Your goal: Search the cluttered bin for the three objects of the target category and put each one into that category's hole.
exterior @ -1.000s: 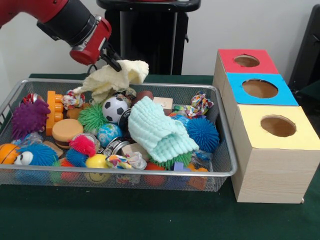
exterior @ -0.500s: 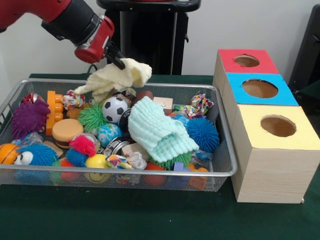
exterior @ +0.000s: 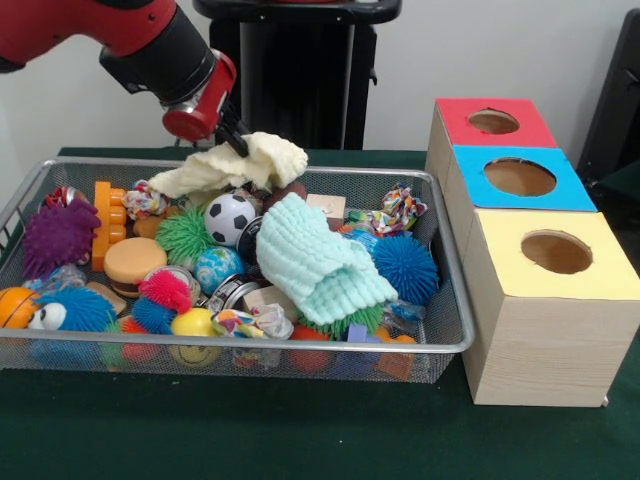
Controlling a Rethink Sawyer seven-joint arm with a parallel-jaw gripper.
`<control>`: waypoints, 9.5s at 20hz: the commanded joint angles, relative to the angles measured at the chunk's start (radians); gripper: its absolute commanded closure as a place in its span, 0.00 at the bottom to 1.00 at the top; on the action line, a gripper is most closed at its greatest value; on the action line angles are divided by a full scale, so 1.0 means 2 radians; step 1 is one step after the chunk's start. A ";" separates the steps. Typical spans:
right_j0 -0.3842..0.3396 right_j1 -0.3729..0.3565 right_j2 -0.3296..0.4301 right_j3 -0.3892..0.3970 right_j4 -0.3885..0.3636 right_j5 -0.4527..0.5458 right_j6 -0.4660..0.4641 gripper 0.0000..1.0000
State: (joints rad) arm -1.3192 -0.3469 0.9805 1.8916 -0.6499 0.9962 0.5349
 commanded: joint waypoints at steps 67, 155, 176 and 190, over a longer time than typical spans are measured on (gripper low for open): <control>0.191 -0.064 -0.116 -0.109 -0.055 -0.130 0.043 0.00; 0.188 -0.062 -0.113 -0.085 -0.051 0.036 -0.033 1.00; 0.189 -0.075 -0.111 -0.099 -0.083 0.025 -0.064 0.00; 0.170 -0.051 -0.096 -0.133 -0.107 0.019 -0.120 0.00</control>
State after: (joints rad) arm -0.9549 -0.5044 0.7582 1.7493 -0.7695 1.1402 0.5349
